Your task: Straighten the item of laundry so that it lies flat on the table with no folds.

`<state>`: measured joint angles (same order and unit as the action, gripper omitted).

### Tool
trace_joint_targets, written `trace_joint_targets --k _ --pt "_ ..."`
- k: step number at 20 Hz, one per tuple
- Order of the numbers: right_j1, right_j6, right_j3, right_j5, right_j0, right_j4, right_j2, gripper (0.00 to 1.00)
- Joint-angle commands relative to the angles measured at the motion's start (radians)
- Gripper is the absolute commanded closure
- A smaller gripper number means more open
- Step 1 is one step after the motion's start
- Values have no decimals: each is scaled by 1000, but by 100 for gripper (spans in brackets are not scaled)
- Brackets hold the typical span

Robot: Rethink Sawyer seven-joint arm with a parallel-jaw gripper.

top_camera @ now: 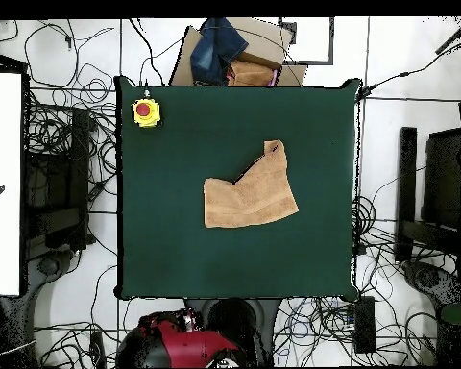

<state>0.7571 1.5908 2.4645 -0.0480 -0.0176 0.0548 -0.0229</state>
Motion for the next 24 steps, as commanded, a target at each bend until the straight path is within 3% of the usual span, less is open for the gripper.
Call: trace_joint_targets --k 1,3,8,14,18,24 --pt "-211 187 -71 -145 -23 31 -53 0" --pt "-225 183 -70 -164 -10 44 -59 0" --pt "-95 137 -47 -19 32 52 -49 0" --pt "-214 114 -162 -11 29 44 -42 0" --pt "-171 88 -208 112 16 16 -46 0" --pt "-198 101 -248 93 17 31 -38 0"
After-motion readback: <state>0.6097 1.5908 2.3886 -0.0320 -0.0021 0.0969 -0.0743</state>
